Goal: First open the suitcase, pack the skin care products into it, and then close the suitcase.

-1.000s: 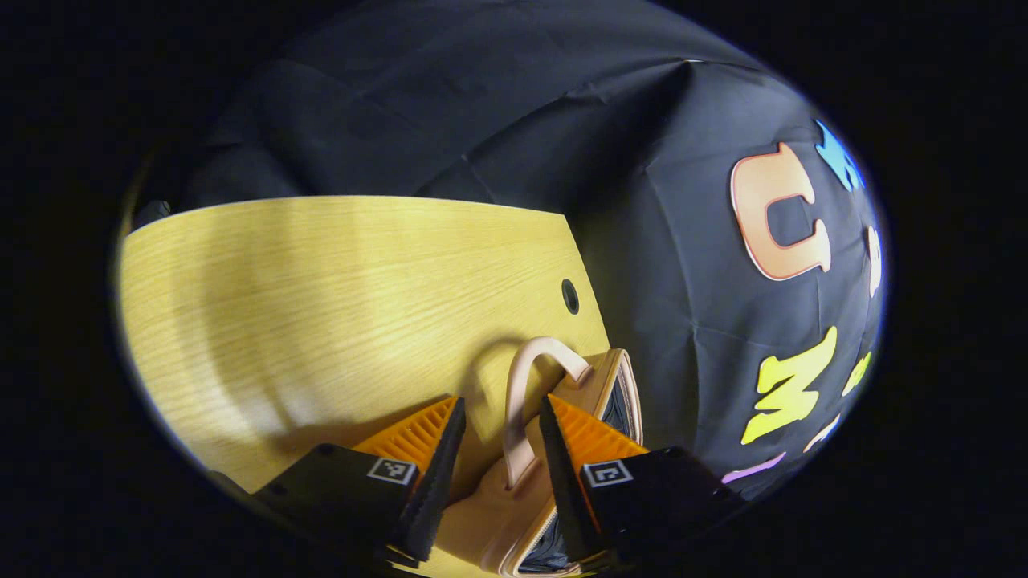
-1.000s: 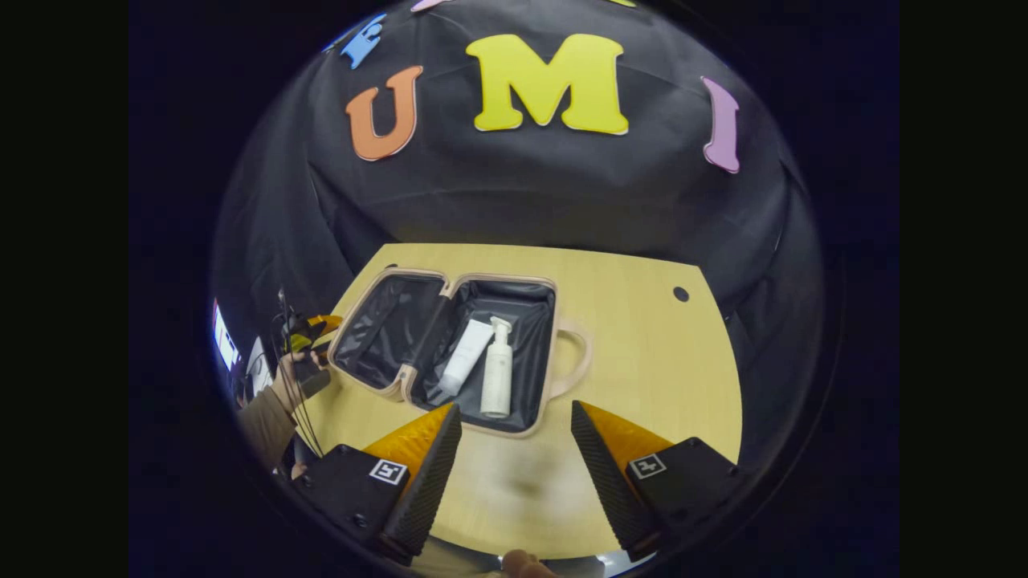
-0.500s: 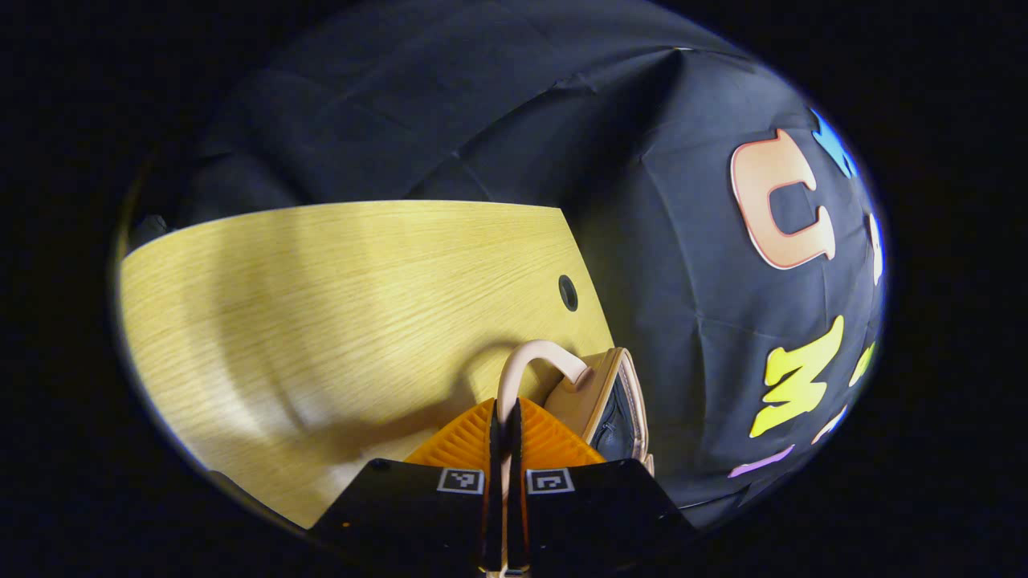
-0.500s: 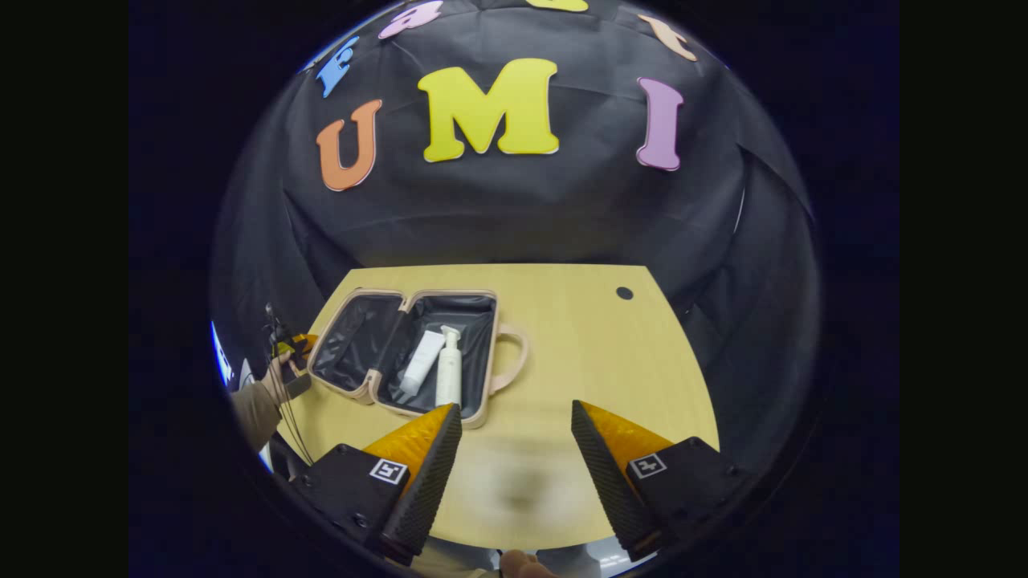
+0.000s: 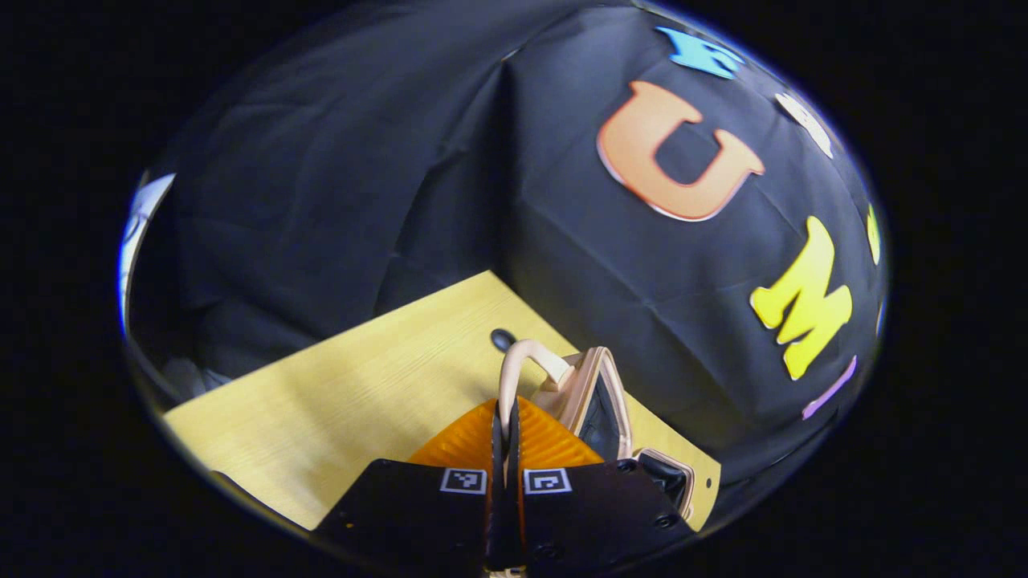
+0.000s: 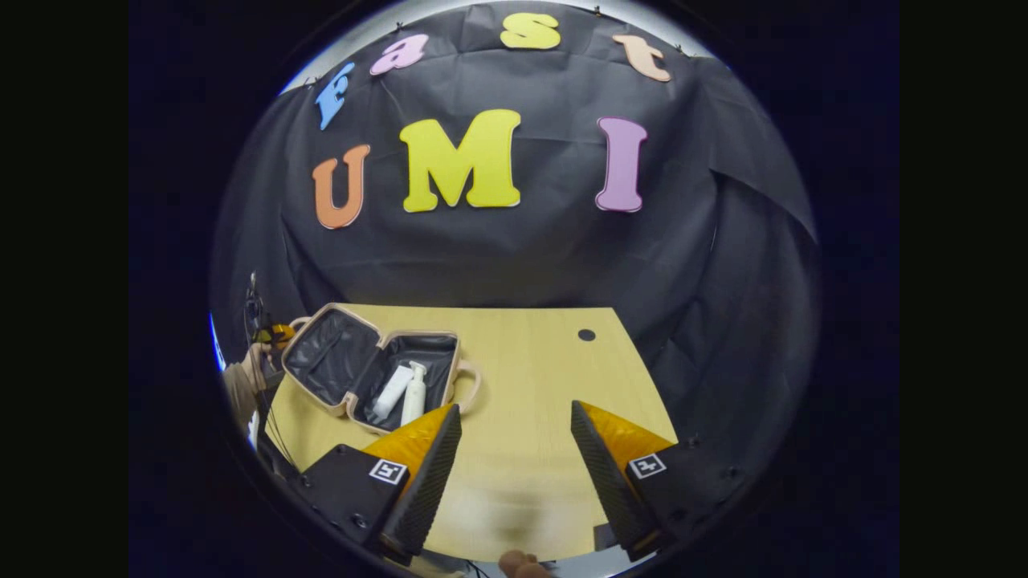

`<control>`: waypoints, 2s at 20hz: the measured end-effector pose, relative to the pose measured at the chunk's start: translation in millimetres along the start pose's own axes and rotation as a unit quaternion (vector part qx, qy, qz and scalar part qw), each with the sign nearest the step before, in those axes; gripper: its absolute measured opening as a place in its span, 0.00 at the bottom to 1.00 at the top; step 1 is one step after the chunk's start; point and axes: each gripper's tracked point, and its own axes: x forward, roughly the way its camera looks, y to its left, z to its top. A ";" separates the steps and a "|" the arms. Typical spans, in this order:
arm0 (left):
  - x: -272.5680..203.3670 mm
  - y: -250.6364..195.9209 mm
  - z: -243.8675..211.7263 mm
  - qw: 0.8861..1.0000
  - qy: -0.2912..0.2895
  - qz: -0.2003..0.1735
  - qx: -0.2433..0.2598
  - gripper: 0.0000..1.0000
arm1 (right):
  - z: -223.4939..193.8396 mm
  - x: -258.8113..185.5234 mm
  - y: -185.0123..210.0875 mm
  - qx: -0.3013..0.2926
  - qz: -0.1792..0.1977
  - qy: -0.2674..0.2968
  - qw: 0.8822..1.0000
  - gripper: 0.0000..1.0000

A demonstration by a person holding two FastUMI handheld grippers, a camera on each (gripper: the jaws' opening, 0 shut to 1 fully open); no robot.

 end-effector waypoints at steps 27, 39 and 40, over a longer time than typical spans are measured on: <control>-92.1 -336.5 -207.7 0.921 -0.040 -0.079 0.380 0.03 | -9.0 5.2 -119.6 -0.075 0.081 -0.020 0.994 0.81; -58.7 -325.4 -351.3 0.882 0.087 -0.021 0.464 0.03 | -63.8 8.7 -177.4 -0.028 0.055 0.035 0.997 0.81; -58.8 -326.1 -353.2 0.877 0.085 -0.016 0.473 0.04 | -64.7 8.8 -179.1 -0.025 0.053 0.036 0.998 0.81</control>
